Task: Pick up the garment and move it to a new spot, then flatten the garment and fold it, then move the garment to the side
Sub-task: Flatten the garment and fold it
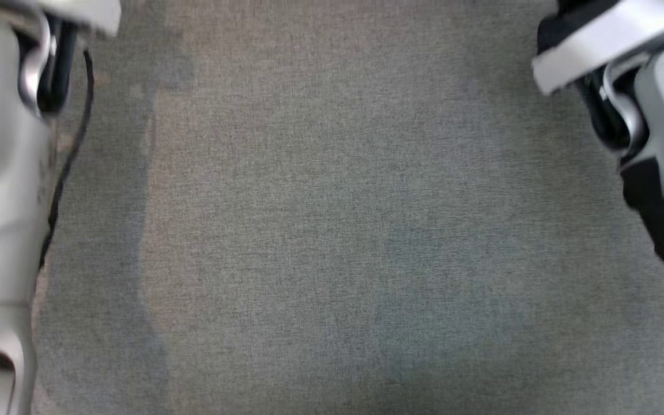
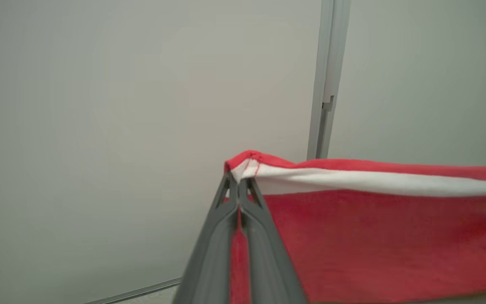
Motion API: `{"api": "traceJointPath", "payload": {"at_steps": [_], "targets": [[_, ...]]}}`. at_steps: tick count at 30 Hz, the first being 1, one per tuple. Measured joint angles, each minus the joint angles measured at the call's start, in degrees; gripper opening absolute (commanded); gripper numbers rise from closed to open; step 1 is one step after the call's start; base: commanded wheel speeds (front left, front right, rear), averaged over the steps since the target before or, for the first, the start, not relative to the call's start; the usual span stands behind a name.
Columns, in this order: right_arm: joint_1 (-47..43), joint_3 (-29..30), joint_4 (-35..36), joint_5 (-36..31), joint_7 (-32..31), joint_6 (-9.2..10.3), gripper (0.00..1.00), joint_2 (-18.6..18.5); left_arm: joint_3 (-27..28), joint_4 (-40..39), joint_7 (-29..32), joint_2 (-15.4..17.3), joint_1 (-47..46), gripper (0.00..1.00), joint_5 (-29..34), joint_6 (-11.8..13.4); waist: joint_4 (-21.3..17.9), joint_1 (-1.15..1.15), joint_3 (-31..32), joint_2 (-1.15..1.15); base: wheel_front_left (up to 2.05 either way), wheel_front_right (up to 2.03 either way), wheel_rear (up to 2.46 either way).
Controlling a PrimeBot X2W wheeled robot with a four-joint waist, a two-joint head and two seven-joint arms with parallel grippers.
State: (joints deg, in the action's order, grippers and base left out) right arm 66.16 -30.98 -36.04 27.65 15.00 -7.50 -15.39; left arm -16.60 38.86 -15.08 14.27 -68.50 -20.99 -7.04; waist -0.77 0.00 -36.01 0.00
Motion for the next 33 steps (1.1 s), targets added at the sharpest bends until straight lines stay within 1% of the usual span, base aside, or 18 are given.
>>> {"api": "traceJointPath", "payload": {"at_steps": [4,8,12,17,22,26,28,33], "targets": [[-8.06,0.96,6.65,0.53,0.01,0.00,0.00,-1.42,0.93,-6.92,0.00,1.70,10.93,0.00,-1.31,-0.18,-0.42,0.00,2.21,0.00,0.00,0.00,0.00],[-17.08,3.37,12.76,0.35,0.00,0.00,0.00,-2.09,2.12,-14.48,-0.01,1.82,21.75,0.00,-2.27,-0.15,-0.29,0.00,5.19,0.00,0.00,0.00,0.00],[-26.52,5.83,17.80,-0.73,0.00,0.00,0.00,-2.08,2.40,-21.20,-0.01,1.21,32.54,0.00,-1.56,0.70,0.27,0.00,8.79,0.00,0.00,0.00,0.00],[-37.75,9.22,22.87,-2.64,0.00,0.00,0.00,-1.36,2.22,-28.54,0.00,-0.70,45.48,0.00,-1.09,2.45,1.20,0.00,13.81,0.00,0.00,0.00,0.00],[-48.07,12.24,27.37,-3.42,0.00,0.00,0.00,-0.10,3.15,-35.66,0.00,-1.91,57.03,0.00,-1.20,5.06,2.01,0.00,19.08,0.00,0.00,0.00,0.00],[-56.06,15.16,31.21,-4.02,0.02,0.00,0.00,0.69,3.04,-40.75,-0.01,-2.44,64.69,0.00,-0.70,6.69,2.54,0.00,22.54,0.00,0.00,0.00,0.00],[-61.71,16.83,34.22,-4.79,0.08,0.00,0.00,1.07,2.83,-43.88,-0.01,-2.24,69.30,0.00,-0.15,7.86,2.92,0.00,24.21,0.00,0.00,0.00,0.00],[-69.39,18.52,39.45,-6.30,0.08,0.00,0.00,1.52,3.43,-49.46,1.45,-0.56,74.53,0.00,0.81,10.05,2.73,0.00,25.21,0.00,0.00,0.00,0.00]]}}
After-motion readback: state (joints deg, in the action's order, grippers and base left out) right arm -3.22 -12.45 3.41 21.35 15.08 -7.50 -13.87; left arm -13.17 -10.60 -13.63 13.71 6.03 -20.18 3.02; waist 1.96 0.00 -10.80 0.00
